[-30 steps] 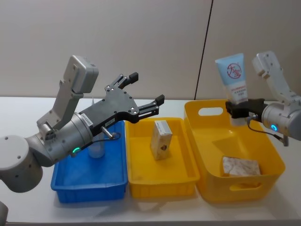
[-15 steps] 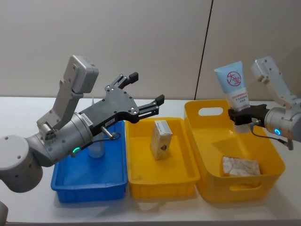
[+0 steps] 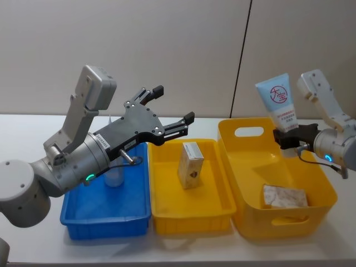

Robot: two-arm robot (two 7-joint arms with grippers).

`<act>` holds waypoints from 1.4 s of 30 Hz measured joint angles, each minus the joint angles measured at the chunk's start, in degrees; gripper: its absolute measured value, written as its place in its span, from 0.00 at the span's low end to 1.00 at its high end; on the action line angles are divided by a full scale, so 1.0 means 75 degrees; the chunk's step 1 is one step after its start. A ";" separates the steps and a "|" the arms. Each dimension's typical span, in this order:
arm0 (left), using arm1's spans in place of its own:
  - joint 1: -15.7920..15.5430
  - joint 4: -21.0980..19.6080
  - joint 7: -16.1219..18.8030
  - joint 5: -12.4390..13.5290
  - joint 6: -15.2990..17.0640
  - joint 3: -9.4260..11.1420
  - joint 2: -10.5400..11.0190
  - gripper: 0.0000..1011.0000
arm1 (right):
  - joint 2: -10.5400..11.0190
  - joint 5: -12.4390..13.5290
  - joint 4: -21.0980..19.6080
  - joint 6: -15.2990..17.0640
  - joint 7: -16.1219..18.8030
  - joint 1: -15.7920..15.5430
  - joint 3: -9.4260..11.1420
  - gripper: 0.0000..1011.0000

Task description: Bimanual collaborative sorting of washing and personal care products

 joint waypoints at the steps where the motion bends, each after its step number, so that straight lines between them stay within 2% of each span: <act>1: 0.0000 0.0000 0.0000 0.0001 0.0000 0.0000 0.0000 0.99 | 0.0001 -0.0006 0.0003 -0.0008 -0.0005 -0.0001 -0.0002 0.28; 3: 0.0000 0.0000 0.0000 0.0000 0.0000 0.0000 0.0000 0.99 | 0.0002 -0.0023 0.0012 -0.0027 -0.0025 -0.0004 -0.0007 0.28; 5: 0.0000 0.0000 0.0000 0.0000 0.0000 0.0000 0.0000 0.99 | 0.0002 -0.0030 0.0015 -0.0041 -0.0033 -0.0005 -0.0010 0.34; 9: 0.0000 0.0000 0.0000 0.0000 0.0000 0.0000 0.0000 0.99 | 0.0003 -0.0051 0.0024 -0.0067 -0.0053 -0.0008 -0.0014 0.50; 11: 0.0000 0.0000 0.0000 0.0000 0.0000 0.0000 0.0000 0.99 | 0.0002 -0.0061 0.0027 -0.0079 -0.0060 -0.0009 -0.0016 0.54; 14: 0.0000 0.0000 0.0000 0.0000 0.0000 0.0000 0.0000 0.99 | 0.0003 -0.0072 0.0031 -0.0087 -0.0070 -0.0011 -0.0019 0.68; 16: 0.0000 0.0000 0.0000 0.0000 0.0000 0.0000 0.0000 0.99 | 0.0002 -0.0073 0.0031 -0.0089 -0.0072 -0.0011 -0.0019 0.70; 23: 0.0000 0.0000 0.0000 0.0000 0.0000 0.0000 0.0000 0.99 | 0.0002 -0.0085 0.0037 -0.0109 -0.0089 -0.0015 -0.0024 0.93; 26: 0.0000 0.0000 0.0000 0.0000 0.0000 0.0000 0.0000 0.99 | 0.0002 -0.0086 0.0040 -0.0111 -0.0091 -0.0017 -0.0025 0.99; 42: 0.0000 0.0000 0.0000 0.0000 0.0000 0.0000 0.0000 0.99 | 0.0002 -0.0098 0.0042 -0.0119 -0.0100 -0.0018 -0.0025 0.99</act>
